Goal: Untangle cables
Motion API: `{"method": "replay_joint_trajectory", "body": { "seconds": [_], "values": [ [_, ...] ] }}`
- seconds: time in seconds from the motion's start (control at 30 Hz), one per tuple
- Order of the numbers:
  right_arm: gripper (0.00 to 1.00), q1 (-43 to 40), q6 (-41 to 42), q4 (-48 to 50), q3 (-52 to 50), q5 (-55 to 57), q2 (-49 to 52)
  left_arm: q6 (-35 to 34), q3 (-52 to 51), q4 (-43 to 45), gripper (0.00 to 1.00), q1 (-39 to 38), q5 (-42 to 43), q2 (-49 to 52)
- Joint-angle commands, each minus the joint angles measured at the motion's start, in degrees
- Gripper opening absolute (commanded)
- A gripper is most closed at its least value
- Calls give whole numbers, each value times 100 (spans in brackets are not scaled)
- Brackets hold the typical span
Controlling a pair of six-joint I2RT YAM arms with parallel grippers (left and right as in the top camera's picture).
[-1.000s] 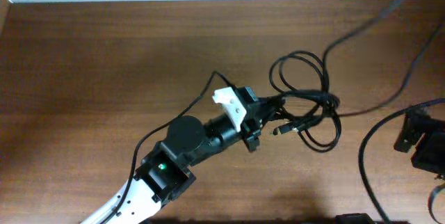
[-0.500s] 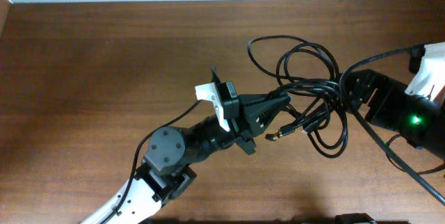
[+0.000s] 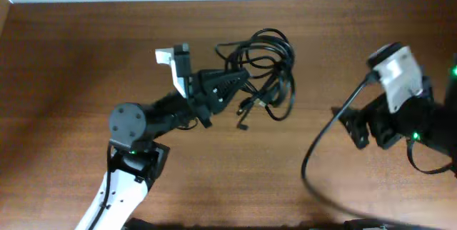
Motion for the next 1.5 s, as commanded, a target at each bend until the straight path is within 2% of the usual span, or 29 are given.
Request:
{"method": "replay_joint_trajectory", "body": {
  "seconds": [0.0, 0.13, 0.2, 0.27, 0.33, 0.37, 0.4, 0.43, 0.5, 0.6, 0.63, 0.7, 0.8, 0.87, 0.9, 1.0, 1.1, 1.2, 1.23, 1.27, 1.37, 1.43, 1.47],
  "values": [
    [99, -9, -2319, -17, -20, -1563, 190, -1012, 72, 122, 0, 247, 883, -66],
    [100, -9, -3270, -44, -20, -2199, 970, -1121, 72, 122, 0, 247, 1117, -66],
    [98, -9, -3893, -39, -20, -2782, 1268, -1121, 72, 151, 0, 247, 1113, -66],
    [98, -9, -4459, -39, -20, -3434, 1585, -1119, 72, 546, 0, 247, 1121, -66],
    [95, -9, -4712, -39, -20, -4094, 1784, -1119, 72, 568, 0, 247, 1156, -66],
    [85, 7, -4723, -42, -20, -4367, 1867, -1119, 72, 568, 0, 247, 1154, -66],
    [67, 175, -4719, -42, -20, -4452, 1937, -1117, 72, 568, 0, 247, 1154, -66],
    [60, 380, -4719, -50, -20, -4424, 1987, -1117, 72, 568, 0, 247, 1134, -66],
    [59, 791, -4717, -52, -20, -4334, 2026, -1117, 72, 568, 0, 247, 1134, -66],
    [14, 837, -4636, -140, -20, -4070, 2026, -1115, 72, 568, 0, 249, 1093, -66],
    [4, 629, -4385, -190, -20, -4017, 2026, -1115, 72, 568, 0, 293, 1097, -66],
    [4, 162, -4153, -321, -13, -4065, 2002, -1108, 72, 562, 0, 321, 1095, -66],
    [4, -367, -4153, -540, -13, -4516, 1534, -431, 72, -133, 0, 321, 1086, -63],
    [4, -708, -4151, -538, -13, -4478, 1123, 155, 72, -850, 0, 323, 1038, -61],
    [4, -1113, -3869, -522, -13, -4251, 852, 584, 72, -1362, 0, 321, 981, -61],
    [4, -2295, -3045, -509, -13, -3744, 494, 1209, 72, -1971, 0, 321, 835, -59],
    [4, -3473, -2199, -470, -15, -3735, 468, 1506, 72, -2463, 0, 323, 590, -59],
    [6, -3866, -2065, -529, -15, -3764, 470, 1589, 72, -2629, 0, 321, 570, -59],
    [74, -3869, -2068, -634, -13, -3812, 470, 1657, 72, -2592, 0, 321, 573, -59],
    [99, -3869, -2065, -717, -15, -3998, 470, 1950, 72, -2597, 0, 321, 597, -59],
    [99, -3869, -2065, -1005, -15, -4151, 463, 2793, 72, -2597, 0, 317, 752, -59],
    [99, -3869, -2065, -1307, -13, -4190, 463, 3003, 72, -2594, 0, 317, 822, -61],
    [99, -3866, -1864, -1307, -15, -4175, 457, 3279, 72, -2546, 0, 317, 1123, -61]
  ]
}}
